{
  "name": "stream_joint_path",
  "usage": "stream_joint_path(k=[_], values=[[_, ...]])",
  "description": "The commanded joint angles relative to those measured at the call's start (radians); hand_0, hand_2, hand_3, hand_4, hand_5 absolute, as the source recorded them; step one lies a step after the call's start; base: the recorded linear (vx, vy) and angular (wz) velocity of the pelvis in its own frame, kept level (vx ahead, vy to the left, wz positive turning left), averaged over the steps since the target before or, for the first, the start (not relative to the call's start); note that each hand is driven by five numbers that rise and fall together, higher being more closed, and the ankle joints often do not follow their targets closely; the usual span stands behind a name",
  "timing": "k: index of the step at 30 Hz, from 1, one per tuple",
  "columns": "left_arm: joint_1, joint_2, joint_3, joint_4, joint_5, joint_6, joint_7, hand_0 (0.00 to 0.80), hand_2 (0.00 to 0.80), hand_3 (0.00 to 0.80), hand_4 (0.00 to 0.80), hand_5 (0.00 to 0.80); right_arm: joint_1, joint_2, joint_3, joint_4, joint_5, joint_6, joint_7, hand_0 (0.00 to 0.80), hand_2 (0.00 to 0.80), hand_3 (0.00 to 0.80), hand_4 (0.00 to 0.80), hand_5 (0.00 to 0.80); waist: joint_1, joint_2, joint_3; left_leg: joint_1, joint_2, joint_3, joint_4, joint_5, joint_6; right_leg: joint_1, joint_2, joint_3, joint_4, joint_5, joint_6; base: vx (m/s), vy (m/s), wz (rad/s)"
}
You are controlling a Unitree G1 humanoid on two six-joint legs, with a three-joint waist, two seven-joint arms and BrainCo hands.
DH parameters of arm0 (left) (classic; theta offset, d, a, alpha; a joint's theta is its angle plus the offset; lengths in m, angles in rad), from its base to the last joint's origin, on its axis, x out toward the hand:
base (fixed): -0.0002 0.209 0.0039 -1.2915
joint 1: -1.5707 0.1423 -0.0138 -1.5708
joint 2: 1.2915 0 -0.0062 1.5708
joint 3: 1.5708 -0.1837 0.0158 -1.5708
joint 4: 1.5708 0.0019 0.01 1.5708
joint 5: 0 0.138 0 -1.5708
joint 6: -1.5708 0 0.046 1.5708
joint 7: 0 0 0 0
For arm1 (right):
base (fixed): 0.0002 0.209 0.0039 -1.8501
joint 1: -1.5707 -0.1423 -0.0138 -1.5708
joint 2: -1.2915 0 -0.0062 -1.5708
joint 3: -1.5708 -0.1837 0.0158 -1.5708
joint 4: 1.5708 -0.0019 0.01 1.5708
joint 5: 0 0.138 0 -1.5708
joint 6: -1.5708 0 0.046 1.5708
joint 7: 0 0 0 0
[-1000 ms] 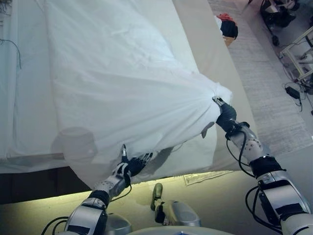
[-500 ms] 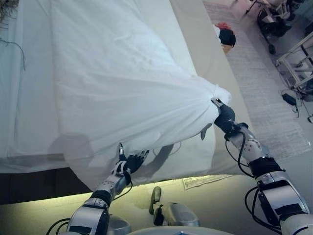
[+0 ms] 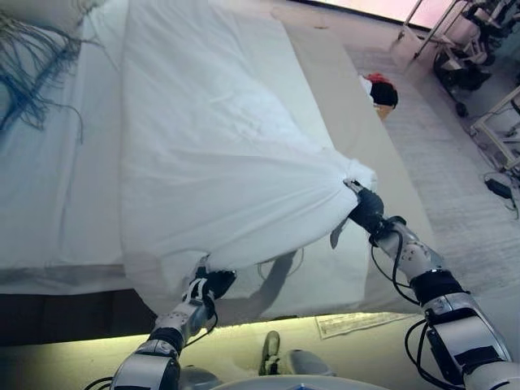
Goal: Make the bed neatly
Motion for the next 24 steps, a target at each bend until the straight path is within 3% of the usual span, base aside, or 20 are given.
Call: stream_joint_path(k=[1,7,10,13,18,24], values=[[-0.035,0.045,0.077,0.074,0.001,-0.027,-0.053,0.8,0.8,0.8,0.8,0.8,-0.064,-0.053,-0.154,0.05,-0.013,-0.064,0.036,0.8,0.8,0.8,0.8,0.8,0.014,-0.024,-0.049,-0.054,0.051,-0.016,-0.062,0.104,-0.01,0.04,-0.109,-0.027,0.067,-0.085,0.095,0.044,0.147,0.02],[-0.012,0.066,0.128,0.079,0.037,-0.057,-0.075,0.8,0.8,0.8,0.8,0.8,-0.01,-0.051,-0.163,0.146,-0.135,-0.015,0.064,0.8,0.8,0.8,0.8,0.8,0.033,0.008,-0.07,-0.047,0.023,-0.044,-0.064,0.095,-0.005,0.073,-0.133,-0.05,0.052,-0.088,0.099,0.006,0.149,0.15],[0.003,0.094,0.168,0.089,0.058,-0.091,-0.075,0.8,0.8,0.8,0.8,0.8,0.049,-0.045,-0.185,0.251,-0.198,0.037,0.087,0.8,0.8,0.8,0.8,0.8,0.046,0.025,-0.081,-0.042,0.006,-0.063,-0.064,0.089,0.0,0.092,-0.144,-0.063,0.045,-0.09,0.102,0.003,0.146,0.16],[0.019,0.14,0.216,0.105,0.08,-0.105,-0.077,0.8,0.8,0.8,0.8,0.8,0.103,-0.028,-0.206,0.357,-0.217,0.046,0.111,0.8,0.8,0.8,0.8,0.8,0.06,0.039,-0.09,-0.036,-0.012,-0.08,-0.064,0.082,0.004,0.11,-0.152,-0.074,0.037,-0.092,0.104,-0.004,0.143,0.13],[0.065,0.226,0.318,0.12,0.119,-0.122,-0.1,0.8,0.8,0.8,0.8,0.8,0.188,0.024,-0.259,0.528,-0.239,0.016,0.111,0.8,0.8,0.8,0.8,0.8,0.091,0.065,-0.099,-0.02,-0.05,-0.103,-0.064,0.063,0.016,0.138,-0.17,-0.086,0.02,-0.089,0.112,0.001,0.165,0.12],[0.121,0.287,0.404,0.121,0.145,-0.131,-0.126,0.8,0.8,0.8,0.8,0.8,0.247,0.042,-0.314,0.61,-0.212,-0.001,0.066,0.8,0.8,0.8,0.8,0.8,0.119,0.095,-0.1,-0.012,-0.096,-0.117,-0.056,0.047,0.038,0.146,-0.2,-0.086,0.012,-0.077,0.125,-0.029,0.198,0.13]])
